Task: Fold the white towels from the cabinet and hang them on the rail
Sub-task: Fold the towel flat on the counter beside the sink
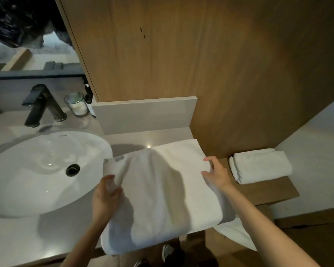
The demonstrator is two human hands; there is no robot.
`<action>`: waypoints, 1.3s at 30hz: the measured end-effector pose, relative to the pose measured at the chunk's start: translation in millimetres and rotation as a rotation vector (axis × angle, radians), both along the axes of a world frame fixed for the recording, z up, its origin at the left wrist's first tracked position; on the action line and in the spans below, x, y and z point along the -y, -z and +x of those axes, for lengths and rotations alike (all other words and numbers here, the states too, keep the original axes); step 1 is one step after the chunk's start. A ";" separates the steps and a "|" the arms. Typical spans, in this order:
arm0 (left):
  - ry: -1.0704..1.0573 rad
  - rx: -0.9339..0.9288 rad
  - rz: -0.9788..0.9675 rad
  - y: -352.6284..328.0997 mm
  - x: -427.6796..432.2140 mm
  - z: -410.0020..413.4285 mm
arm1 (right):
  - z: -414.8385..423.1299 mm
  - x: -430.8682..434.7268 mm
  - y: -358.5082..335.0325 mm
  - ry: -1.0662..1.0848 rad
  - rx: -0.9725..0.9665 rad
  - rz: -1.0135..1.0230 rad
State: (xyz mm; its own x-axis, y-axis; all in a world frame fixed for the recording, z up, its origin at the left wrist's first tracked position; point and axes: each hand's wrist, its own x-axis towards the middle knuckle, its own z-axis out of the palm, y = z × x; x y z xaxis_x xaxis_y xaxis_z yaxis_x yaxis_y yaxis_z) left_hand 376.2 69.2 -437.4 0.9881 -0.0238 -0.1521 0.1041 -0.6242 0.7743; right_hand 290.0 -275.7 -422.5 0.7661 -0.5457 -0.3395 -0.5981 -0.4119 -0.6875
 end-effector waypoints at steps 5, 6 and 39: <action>0.021 -0.033 -0.048 -8.7 25.2 21.4 | -8.0 29.8 -1.0 0.080 0.046 0.243; 0.037 -0.022 -0.055 -11.5 28.8 24.8 | -9.7 35.1 -3.3 0.081 0.044 0.286; 0.431 0.181 -0.089 -64.6 1.0 100.0 | -28.8 82.8 -61.0 -0.082 0.390 -0.001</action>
State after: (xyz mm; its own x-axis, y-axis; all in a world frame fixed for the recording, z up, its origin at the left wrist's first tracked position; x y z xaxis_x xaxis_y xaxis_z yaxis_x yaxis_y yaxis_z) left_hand 476.2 68.2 -372.8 0.8956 -0.4428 0.0429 -0.2915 -0.5114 0.8084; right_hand 261.2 -358.6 -361.5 0.8787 -0.4772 -0.0145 -0.2575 -0.4481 -0.8561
